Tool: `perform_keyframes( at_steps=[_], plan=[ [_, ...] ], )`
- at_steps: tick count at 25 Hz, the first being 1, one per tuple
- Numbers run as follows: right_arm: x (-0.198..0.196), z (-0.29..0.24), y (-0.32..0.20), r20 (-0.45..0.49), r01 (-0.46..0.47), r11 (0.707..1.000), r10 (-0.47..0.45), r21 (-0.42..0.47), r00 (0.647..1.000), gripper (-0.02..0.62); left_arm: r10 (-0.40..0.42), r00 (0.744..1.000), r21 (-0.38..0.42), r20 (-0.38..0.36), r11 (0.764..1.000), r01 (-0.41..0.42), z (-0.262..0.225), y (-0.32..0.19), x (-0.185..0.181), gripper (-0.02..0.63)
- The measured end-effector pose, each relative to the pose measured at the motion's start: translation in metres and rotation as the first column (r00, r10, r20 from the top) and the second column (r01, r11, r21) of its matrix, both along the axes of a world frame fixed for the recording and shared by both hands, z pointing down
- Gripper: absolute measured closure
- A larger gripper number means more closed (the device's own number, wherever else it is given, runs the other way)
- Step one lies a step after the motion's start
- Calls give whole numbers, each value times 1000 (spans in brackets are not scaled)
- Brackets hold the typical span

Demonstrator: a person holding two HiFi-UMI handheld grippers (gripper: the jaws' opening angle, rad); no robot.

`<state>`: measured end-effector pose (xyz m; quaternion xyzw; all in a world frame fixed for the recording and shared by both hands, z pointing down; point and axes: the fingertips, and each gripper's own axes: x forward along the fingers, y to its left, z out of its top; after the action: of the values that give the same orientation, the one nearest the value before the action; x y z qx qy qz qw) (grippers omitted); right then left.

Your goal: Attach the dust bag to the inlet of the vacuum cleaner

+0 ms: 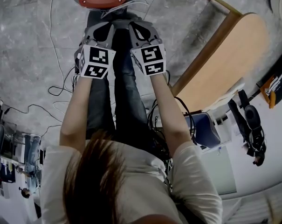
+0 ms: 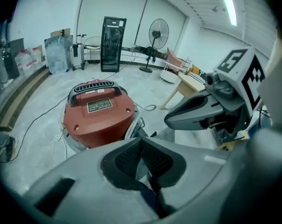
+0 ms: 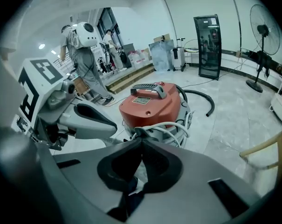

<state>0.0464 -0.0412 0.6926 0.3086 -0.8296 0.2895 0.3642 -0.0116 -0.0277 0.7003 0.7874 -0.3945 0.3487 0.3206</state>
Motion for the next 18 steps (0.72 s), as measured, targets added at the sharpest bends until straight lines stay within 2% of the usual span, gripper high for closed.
perform_keyframes(
  at_steps=[7,12,15,18],
  plan=[
    [-5,-29,-7,95,-100,994,103,-35,990,594,-75,997,57,-3,996,76,-34,-5,-9,589],
    [-1,-61,-24,74,-88,996,87,8,993,594,-121,992,93,-25,988,123,-73,-14,-13,589],
    [-4,-96,-36,95,-84,996,80,36,992,594,-124,992,139,-12,982,124,-104,-19,-15,589],
    [-9,-138,-45,125,-85,994,77,62,989,594,-162,987,169,-14,972,162,-138,-26,-22,589]
  ],
)
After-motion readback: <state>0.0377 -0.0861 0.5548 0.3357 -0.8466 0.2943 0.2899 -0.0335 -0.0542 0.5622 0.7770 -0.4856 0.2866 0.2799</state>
